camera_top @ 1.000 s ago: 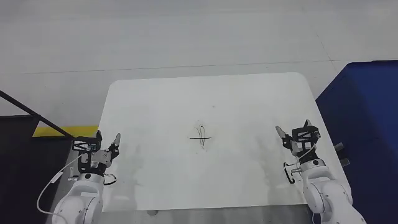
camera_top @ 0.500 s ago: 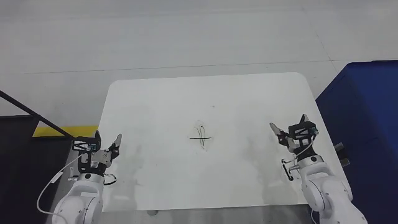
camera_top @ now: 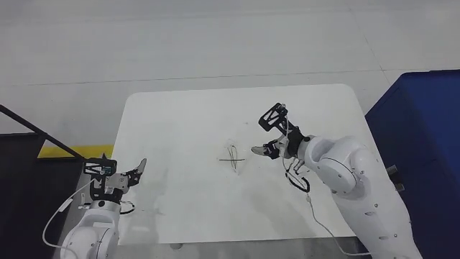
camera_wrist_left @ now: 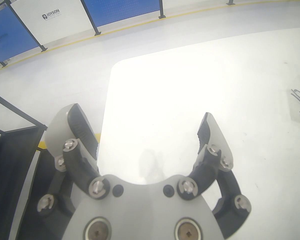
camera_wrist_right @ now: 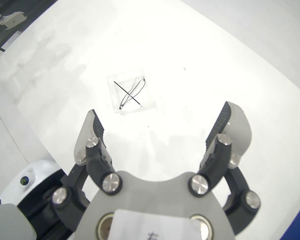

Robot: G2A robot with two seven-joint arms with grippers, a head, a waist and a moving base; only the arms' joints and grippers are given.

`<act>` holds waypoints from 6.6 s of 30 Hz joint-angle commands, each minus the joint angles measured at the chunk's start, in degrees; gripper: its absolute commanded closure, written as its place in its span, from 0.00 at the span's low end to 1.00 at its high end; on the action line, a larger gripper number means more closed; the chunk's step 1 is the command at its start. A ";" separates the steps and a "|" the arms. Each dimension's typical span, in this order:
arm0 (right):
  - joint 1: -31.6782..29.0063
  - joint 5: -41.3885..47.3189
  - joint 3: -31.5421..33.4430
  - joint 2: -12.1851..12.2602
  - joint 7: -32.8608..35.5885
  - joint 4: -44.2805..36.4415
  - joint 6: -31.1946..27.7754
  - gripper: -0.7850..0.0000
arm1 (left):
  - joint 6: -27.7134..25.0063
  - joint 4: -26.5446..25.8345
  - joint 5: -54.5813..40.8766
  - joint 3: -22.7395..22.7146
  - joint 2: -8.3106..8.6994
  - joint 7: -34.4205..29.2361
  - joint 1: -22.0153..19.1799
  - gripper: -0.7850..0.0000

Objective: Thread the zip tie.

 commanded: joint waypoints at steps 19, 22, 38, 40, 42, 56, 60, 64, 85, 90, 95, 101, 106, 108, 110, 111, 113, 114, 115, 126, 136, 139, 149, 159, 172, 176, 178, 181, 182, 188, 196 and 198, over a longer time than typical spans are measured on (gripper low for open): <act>33.73 41.83 -19.43 -2.05 0.10 36.81 -28.96 0.00 | 0.00 0.00 0.00 0.00 0.00 0.00 0.00 0.00; 41.89 47.47 -29.17 -3.98 0.63 46.25 -28.42 0.00 | 0.00 0.00 0.00 0.00 0.00 0.00 0.00 0.00; 51.68 48.88 -44.63 -10.38 5.28 59.26 -23.76 0.00 | 0.00 0.00 0.00 0.00 0.00 0.00 0.00 0.00; 49.88 52.71 -45.01 -9.70 1.80 56.98 -27.27 0.00 | 0.00 0.00 0.00 0.00 0.00 0.00 0.00 0.00; 51.03 50.81 -48.72 -8.96 2.25 54.37 -26.81 0.00 | 0.00 0.00 0.00 0.00 0.00 0.00 0.00 0.00; 55.86 54.17 -61.82 -11.40 9.37 58.59 -19.69 0.70 | 0.00 0.00 0.00 0.00 0.00 0.00 0.00 0.00; 54.47 48.19 -61.82 -13.77 10.43 60.87 -18.63 0.71 | 0.00 0.00 0.00 0.00 0.00 0.00 0.00 0.00; 53.79 43.45 -61.82 -16.37 10.38 63.66 -18.68 0.69 | 0.00 0.00 0.00 0.00 0.00 0.00 0.00 0.00; 51.92 32.42 -61.82 -25.63 6.96 76.39 -22.10 0.76 | 0.00 0.00 0.00 0.00 0.00 0.00 0.00 0.00; 51.66 31.11 -61.82 -27.52 6.44 79.36 -22.63 0.77 | 0.00 0.00 0.00 0.00 0.00 0.00 0.00 0.00; 51.45 30.30 -61.82 -29.11 6.07 82.14 -23.00 0.78 | 0.00 0.00 0.00 0.00 0.00 0.00 0.00 0.00; 51.21 29.54 -61.82 -30.89 5.56 85.31 -23.51 0.82 | 0.00 0.00 0.00 0.00 0.00 0.00 0.00 0.00; 51.30 29.14 -61.82 -32.12 5.18 87.45 -23.89 0.94 | 0.00 0.00 0.00 0.00 0.00 0.00 0.00 0.00; 51.43 29.23 -61.82 -32.54 5.04 88.26 -24.03 1.00 | 0.00 0.00 0.00 0.00 0.00 0.00 0.00 0.00; 51.62 29.30 -61.82 -32.90 4.84 88.98 -24.23 1.00 | 0.00 0.00 0.00 0.00 0.00 0.00 0.00 0.00; 51.70 29.31 -61.82 -33.06 4.79 89.22 -24.27 1.00 | 0.00 0.00 0.00 0.00 0.00 0.00 0.00 0.00; 52.06 29.49 -61.82 -33.33 4.88 89.62 -24.19 1.00 | 0.00 0.00 0.00 0.00 0.00 0.00 0.00 0.00; 52.24 29.56 -61.82 -33.44 5.02 89.77 -24.05 1.00 | 0.00 0.00 0.00 0.00 0.00 0.00 0.00 0.00; 52.44 29.66 -61.82 -33.52 5.13 89.85 -23.93 1.00 | 0.00 0.00 0.00 0.00 0.00 0.00 0.00 0.00; 54.77 33.95 -61.82 -31.94 5.20 88.70 -23.87 1.00 | 0.00 0.00 0.00 0.00 0.00 0.00 0.00 0.00; 52.40 31.19 -61.82 -30.25 5.19 84.43 -23.88 0.78 | 0.00 0.00 0.00 0.00 0.00 0.00 0.00 0.00; 52.16 31.47 -61.82 -30.26 6.67 84.25 -22.40 0.82 | 0.00 0.00 0.00 0.00 0.00 0.00 0.00 0.00; 51.58 31.28 -61.82 -30.62 7.83 84.11 -21.25 0.82 | 0.00 0.00 0.00 0.00 0.00 0.00 0.00 0.00; 51.90 30.38 -61.82 -31.42 7.57 85.27 -21.50 0.83 | 0.00 0.00 0.00 0.00 0.00 0.00 0.00 0.00; 51.39 28.93 -61.82 -32.63 7.37 86.82 -21.70 0.84 | 0.00 0.00 0.00 0.00 0.00 0.00 0.00 0.00; 51.38 28.43 -61.82 -32.94 7.37 87.54 -21.70 0.85 | 0.00 0.00 0.00 0.00 0.00 0.00 0.00 0.00; 51.32 28.27 -61.82 -33.13 7.39 87.73 -21.68 0.85 | 0.00 0.00 0.00 0.00 0.00 0.00 0.00 0.00; 51.24 27.98 -61.82 -33.39 7.22 88.02 -21.85 0.89 | 0.00 0.00 0.00 0.00 0.00 0.00 0.00 0.00; 51.13 27.70 -61.82 -33.49 7.25 88.12 -21.82 0.91 | 0.00 0.00 0.00 0.00 0.00 0.00 0.00 0.00; 51.08 27.03 -61.82 -34.16 7.30 89.25 -21.77 1.00 | 0.00 0.00 0.00 0.00 0.00 0.00 0.00 0.00; 53.12 30.15 -61.82 -33.91 5.09 90.65 -23.99 1.00 | 0.00 0.00 0.00 0.00 0.00 0.00 0.00 0.00; 53.66 31.14 -61.82 -33.47 4.60 90.59 -24.48 1.00 | 0.00 0.00 0.00 0.00 0.00 0.00 0.00 0.00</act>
